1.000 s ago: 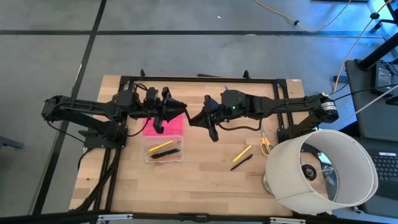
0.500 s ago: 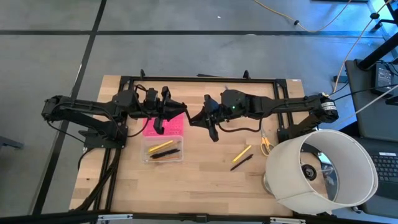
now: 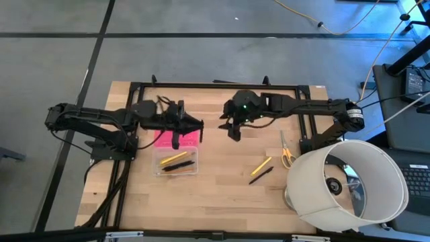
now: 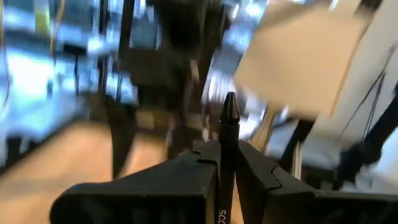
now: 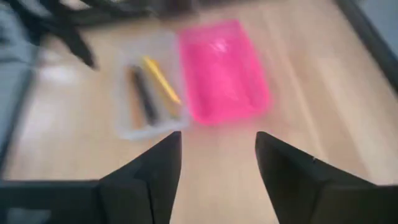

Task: Pick & place school supplies into a supply box
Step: Put the top black pen into the pink supply box

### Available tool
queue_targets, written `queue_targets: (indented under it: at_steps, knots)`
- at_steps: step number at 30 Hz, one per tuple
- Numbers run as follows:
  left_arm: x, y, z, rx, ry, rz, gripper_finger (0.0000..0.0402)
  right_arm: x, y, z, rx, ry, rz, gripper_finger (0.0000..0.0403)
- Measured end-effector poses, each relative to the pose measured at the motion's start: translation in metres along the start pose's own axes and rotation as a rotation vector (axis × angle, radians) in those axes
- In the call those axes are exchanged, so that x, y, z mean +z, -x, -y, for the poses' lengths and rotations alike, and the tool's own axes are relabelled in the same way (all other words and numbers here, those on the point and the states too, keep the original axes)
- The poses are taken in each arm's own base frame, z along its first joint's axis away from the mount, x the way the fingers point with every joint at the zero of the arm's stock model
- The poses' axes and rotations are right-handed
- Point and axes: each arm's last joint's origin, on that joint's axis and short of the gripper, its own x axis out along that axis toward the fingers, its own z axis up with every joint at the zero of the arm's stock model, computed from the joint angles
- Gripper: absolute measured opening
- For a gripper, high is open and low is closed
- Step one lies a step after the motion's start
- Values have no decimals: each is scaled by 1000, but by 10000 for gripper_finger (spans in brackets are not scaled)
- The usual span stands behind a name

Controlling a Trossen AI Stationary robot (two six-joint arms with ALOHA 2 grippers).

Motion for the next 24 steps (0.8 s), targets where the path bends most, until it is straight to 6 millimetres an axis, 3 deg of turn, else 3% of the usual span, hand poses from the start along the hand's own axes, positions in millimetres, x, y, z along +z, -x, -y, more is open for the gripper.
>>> queue_targets:
  at_steps: [10,17,24]
  knots:
    - [-65,15,-11,255,192,-651,18,-16,10,64,-320,-106,-145,213]
    - [-103,3,-9,301,241,-926,18,-40,3,92,-391,-270,-173,213]
    - [-140,-11,-16,365,222,-1136,18,-67,-7,113,-434,-324,-183,213]
